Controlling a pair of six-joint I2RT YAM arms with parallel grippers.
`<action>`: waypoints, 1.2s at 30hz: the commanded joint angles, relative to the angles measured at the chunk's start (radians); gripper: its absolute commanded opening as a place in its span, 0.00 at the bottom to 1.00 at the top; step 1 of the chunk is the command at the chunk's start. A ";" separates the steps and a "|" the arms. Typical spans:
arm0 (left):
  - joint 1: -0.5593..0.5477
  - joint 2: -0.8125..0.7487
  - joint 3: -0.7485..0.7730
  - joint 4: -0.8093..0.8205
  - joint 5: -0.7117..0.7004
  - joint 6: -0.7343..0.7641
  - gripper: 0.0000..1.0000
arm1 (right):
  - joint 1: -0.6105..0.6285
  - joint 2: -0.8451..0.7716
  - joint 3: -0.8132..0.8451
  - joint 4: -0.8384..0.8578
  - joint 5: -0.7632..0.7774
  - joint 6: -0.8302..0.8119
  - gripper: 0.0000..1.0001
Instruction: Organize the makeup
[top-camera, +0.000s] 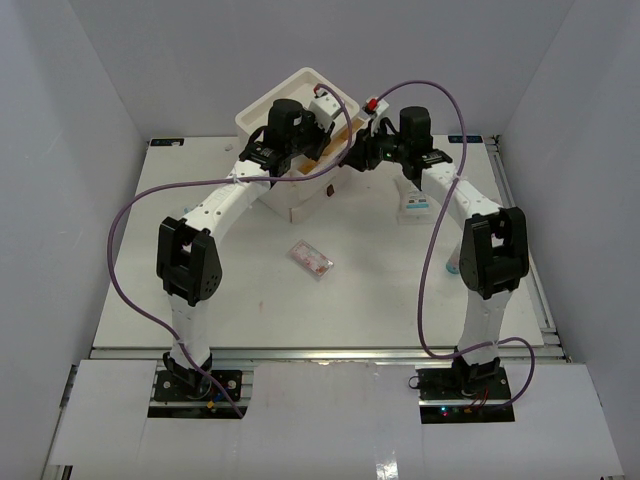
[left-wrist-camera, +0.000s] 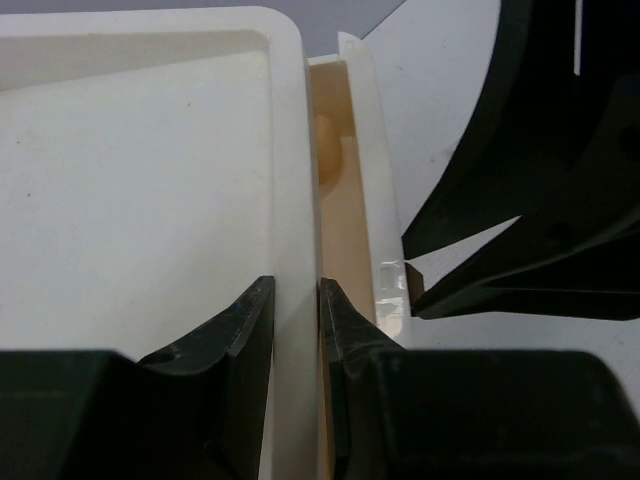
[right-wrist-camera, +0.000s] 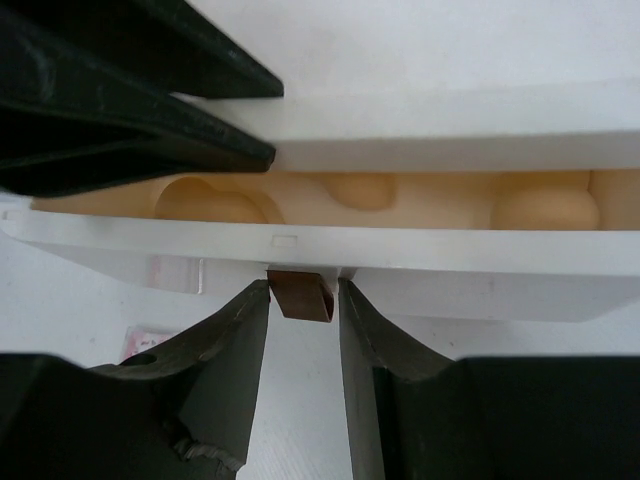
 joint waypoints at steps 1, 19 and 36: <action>-0.052 -0.011 -0.008 -0.143 0.167 -0.034 0.13 | 0.010 0.067 0.110 0.084 0.007 0.072 0.41; -0.033 -0.015 -0.011 -0.140 0.229 -0.062 0.13 | 0.015 0.125 0.136 0.194 0.021 0.174 0.58; -0.015 -0.019 -0.009 -0.138 0.308 -0.080 0.13 | -0.063 -0.052 -0.163 0.208 -0.111 -0.014 0.59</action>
